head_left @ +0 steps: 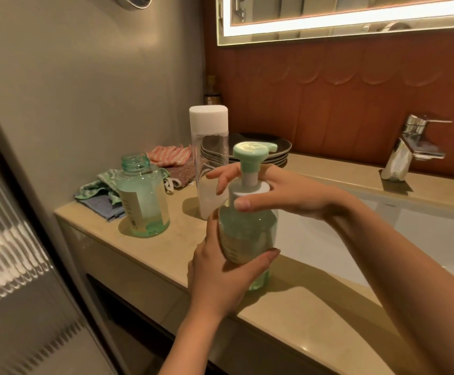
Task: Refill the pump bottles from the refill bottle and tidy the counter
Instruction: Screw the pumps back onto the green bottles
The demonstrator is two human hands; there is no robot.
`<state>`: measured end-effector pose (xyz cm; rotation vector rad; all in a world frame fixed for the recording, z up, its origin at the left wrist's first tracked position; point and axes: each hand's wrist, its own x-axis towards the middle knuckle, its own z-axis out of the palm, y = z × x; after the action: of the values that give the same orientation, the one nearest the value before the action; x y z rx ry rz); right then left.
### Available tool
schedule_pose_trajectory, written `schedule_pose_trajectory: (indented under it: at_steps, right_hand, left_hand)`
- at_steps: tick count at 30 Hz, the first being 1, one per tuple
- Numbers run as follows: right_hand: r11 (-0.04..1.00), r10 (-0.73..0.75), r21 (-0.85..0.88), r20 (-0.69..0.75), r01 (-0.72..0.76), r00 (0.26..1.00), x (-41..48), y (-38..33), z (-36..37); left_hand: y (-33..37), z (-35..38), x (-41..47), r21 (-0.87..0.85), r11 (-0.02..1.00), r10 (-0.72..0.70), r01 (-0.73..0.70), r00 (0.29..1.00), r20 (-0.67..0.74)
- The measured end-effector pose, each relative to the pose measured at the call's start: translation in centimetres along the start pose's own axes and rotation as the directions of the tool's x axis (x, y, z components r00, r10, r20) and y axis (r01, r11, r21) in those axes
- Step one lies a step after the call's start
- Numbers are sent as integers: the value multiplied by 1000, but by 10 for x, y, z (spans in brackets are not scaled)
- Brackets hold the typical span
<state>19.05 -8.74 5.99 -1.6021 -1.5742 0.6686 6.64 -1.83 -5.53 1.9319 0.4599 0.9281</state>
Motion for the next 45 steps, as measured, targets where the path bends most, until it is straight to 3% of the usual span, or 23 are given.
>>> schedule_pose_trajectory:
  at_steps: [3, 6, 14, 18, 23, 28, 32, 36, 41, 45]
  right_hand:
    - [1000, 6, 24, 56, -8, 998, -2, -3, -2]
    - [998, 28, -58, 34, -26, 999, -3, -8, 0]
    - [990, 24, -135, -188, -50, 982, 7, -6, 18]
    - [984, 47, -154, -249, -88, 967, 20, -4, 20]
    - [968, 75, -205, -311, -143, 948, 35, -4, 23]
    - [942, 100, -258, -392, -214, 915, 48, -6, 29]
    - [898, 147, -306, -466, -315, 872, 59, -2, 33]
    - [826, 131, -407, -534, -389, 836, 69, 3, 33]
    - [763, 157, -451, -565, -463, 810, 82, 8, 31]
    - [691, 201, -497, -567, -526, 799, 89, 8, 30]
  left_hand:
    - [0, 0, 0, -2, 1000, 1, -1, 1000, 2]
    - [2, -1, 0, -1, 1000, -6, 6, 1000, -16]
    - [3, 1, 3, 16, 999, -26, 28, 997, -76]
    - [-5, 2, 12, -67, 996, -73, 67, 993, -90]
    - [-2, -1, 15, -24, 999, -42, 38, 984, -171]
    - [-8, -9, 14, -227, 973, -80, -32, 880, -468]
    - [-19, -38, 43, -103, 995, -75, 13, 771, -633]
    - [-28, -61, 72, -7, 981, -162, 193, 803, -574]
    - [-36, -67, 85, -148, 947, -320, 284, 825, -465]
    - [-41, -72, 93, -115, 942, -332, 315, 823, -461]
